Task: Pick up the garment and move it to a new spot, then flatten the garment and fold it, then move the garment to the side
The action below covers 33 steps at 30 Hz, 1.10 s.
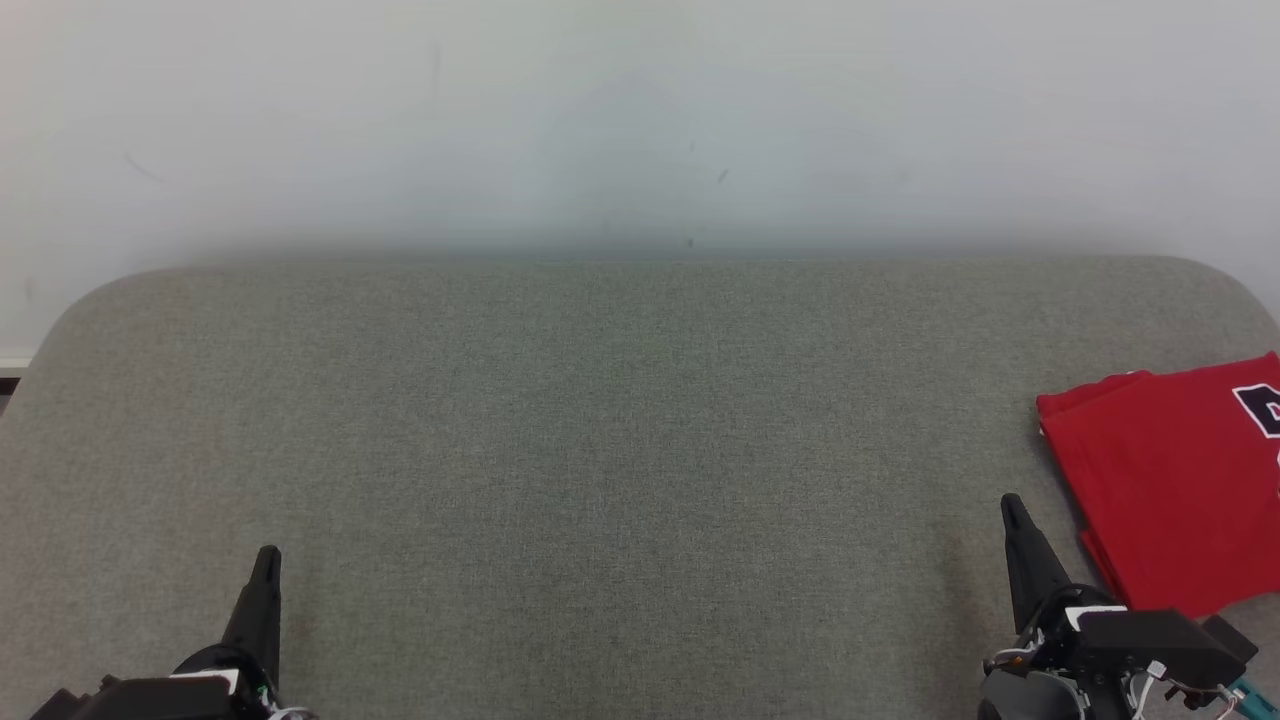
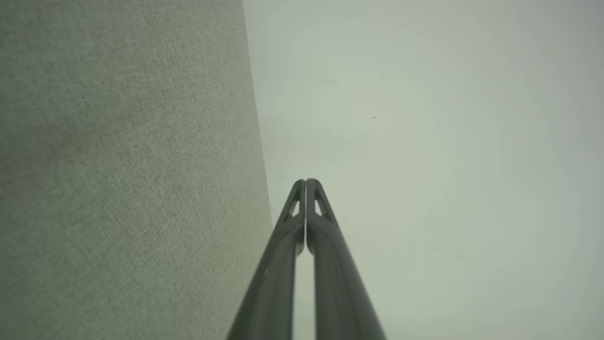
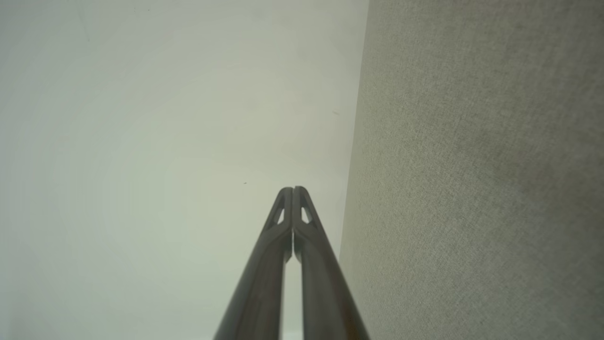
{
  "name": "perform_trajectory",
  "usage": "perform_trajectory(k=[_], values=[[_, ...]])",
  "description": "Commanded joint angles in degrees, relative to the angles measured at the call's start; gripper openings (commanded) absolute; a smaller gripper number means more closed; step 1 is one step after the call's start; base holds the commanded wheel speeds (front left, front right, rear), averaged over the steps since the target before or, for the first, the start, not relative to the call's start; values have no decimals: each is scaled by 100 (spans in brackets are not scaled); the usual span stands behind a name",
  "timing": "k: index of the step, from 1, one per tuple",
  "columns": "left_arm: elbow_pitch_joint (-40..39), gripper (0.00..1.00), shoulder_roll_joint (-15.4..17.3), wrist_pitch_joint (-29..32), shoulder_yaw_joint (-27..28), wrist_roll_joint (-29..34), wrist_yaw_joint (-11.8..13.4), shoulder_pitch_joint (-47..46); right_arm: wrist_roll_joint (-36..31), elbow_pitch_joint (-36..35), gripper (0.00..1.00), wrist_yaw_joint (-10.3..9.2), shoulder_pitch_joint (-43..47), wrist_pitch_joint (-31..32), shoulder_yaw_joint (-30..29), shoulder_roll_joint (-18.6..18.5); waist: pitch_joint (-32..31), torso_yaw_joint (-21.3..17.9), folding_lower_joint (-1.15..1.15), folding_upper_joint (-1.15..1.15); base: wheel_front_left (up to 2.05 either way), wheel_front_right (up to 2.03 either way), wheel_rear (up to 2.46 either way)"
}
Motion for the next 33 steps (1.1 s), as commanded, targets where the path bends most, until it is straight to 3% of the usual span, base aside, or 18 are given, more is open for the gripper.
perform_trajectory(k=[1, 33], values=[[-22, 0, -8, 17, 17, -19, -17, -21, 6, 4, 0, 6, -21, 23, -8, -11, 0, 0, 0, 0, 0, 0, 0], [-24, 0, -8, 16, 17, -20, -17, -21, 6, 4, 0, 6, -21, 22, -8, -11, 0, 0, 0, 0, 0, 0, 0]])
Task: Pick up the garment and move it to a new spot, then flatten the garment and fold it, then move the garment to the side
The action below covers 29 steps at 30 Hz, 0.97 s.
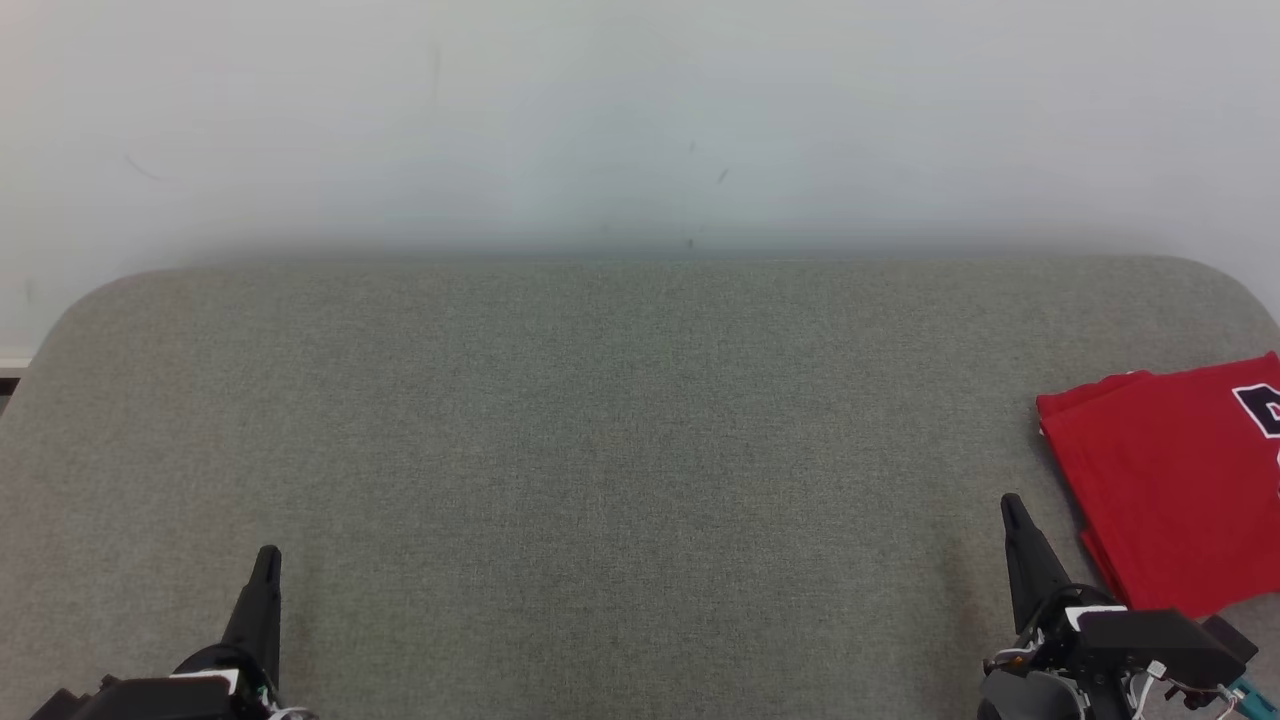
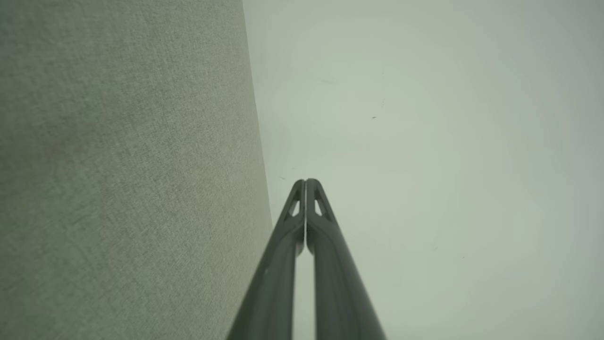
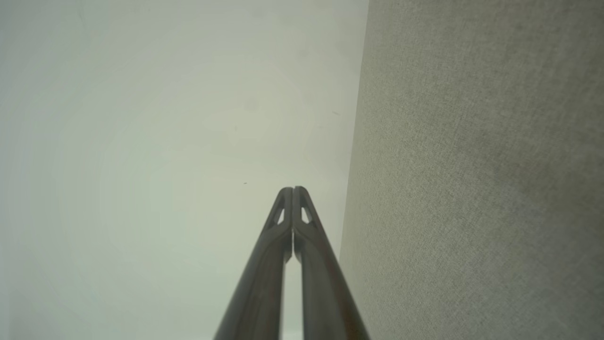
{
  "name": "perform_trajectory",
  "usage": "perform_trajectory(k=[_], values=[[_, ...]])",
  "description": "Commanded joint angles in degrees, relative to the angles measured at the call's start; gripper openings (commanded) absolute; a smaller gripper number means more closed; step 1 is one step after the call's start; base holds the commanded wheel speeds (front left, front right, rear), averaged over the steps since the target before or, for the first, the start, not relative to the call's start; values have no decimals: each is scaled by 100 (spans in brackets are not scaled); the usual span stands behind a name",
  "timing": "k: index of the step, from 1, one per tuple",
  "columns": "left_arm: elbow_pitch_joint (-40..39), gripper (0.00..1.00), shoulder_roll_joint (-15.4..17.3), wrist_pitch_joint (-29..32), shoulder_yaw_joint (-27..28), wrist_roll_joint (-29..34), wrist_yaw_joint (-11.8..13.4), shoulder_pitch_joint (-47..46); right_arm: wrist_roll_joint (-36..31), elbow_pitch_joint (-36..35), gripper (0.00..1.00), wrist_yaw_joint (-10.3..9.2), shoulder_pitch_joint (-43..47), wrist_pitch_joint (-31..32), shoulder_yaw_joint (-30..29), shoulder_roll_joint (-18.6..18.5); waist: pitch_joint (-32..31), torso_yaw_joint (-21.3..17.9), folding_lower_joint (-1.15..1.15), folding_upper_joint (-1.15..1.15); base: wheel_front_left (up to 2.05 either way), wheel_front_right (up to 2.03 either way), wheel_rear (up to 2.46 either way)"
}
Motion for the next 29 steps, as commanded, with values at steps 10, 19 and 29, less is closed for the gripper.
perform_trajectory(k=[10, 19, 29], values=[[-24, 0, -8, 16, 22, -20, -17, -21, 6, 4, 0, 6, -21, 20, -7, -11, 0, 0, 0, 0, 0, 0, 0], [-24, 0, -7, 15, 20, -20, -17, -20, 7, 4, 0, 6, -21, 20, -7, -11, 0, 0, 0, 0, 0, 0, 0], [-25, 0, -7, 15, 21, -21, -17, -20, 7, 4, 0, 6, -21, 20, -7, -11, 0, 0, 0, 0, 0, 0, 0]])
